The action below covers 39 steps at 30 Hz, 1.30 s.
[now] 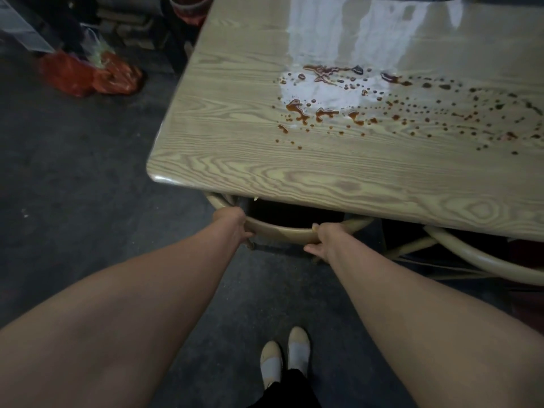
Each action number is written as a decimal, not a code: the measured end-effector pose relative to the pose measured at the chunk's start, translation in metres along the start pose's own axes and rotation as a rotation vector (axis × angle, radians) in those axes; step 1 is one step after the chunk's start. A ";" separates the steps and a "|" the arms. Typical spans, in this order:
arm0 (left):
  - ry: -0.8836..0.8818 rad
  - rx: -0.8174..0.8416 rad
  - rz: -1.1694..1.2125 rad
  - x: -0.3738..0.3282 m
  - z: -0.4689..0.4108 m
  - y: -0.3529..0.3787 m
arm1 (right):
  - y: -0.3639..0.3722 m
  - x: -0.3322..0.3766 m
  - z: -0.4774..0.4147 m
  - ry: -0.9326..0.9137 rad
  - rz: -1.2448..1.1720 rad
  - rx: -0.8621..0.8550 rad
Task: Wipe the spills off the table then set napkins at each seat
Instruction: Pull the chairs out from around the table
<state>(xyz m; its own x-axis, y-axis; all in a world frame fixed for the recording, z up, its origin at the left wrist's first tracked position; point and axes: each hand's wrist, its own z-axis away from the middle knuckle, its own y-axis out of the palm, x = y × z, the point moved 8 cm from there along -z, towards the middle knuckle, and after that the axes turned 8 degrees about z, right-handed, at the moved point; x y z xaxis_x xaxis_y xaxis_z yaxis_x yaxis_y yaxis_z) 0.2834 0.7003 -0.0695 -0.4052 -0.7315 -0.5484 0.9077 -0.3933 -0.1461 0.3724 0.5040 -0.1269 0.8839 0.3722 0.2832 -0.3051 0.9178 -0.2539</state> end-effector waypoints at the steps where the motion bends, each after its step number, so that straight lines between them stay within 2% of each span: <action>1: -0.006 0.009 -0.027 -0.002 0.002 -0.002 | -0.001 -0.001 0.006 -0.006 0.087 0.020; 7: -0.025 0.121 -0.078 -0.023 0.037 -0.016 | -0.001 0.006 0.061 -0.030 0.327 0.126; 12: 0.036 0.165 -0.041 -0.051 0.054 -0.040 | 0.022 0.035 0.121 -0.189 0.409 0.208; 21: 0.241 0.292 -0.241 -0.133 0.053 -0.109 | 0.117 0.079 0.205 -0.413 0.530 0.240; 31: 0.401 0.389 -0.403 -0.265 -0.001 -0.182 | 0.275 0.123 0.231 -0.455 0.441 0.176; 36: 0.403 0.427 -0.471 -0.326 -0.041 -0.188 | 0.330 0.152 0.238 -0.420 0.343 0.205; 39: 0.407 0.458 -0.507 -0.357 -0.069 -0.176 | 0.351 0.183 0.232 -0.425 0.353 0.153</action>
<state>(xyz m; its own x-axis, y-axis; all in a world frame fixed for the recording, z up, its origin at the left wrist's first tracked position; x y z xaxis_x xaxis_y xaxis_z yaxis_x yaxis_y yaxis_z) 0.2759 1.0690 0.0956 -0.6050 -0.1761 -0.7765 0.4526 -0.8784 -0.1534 0.3451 0.9262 0.0501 0.5085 0.6536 0.5605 -0.6319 0.7255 -0.2727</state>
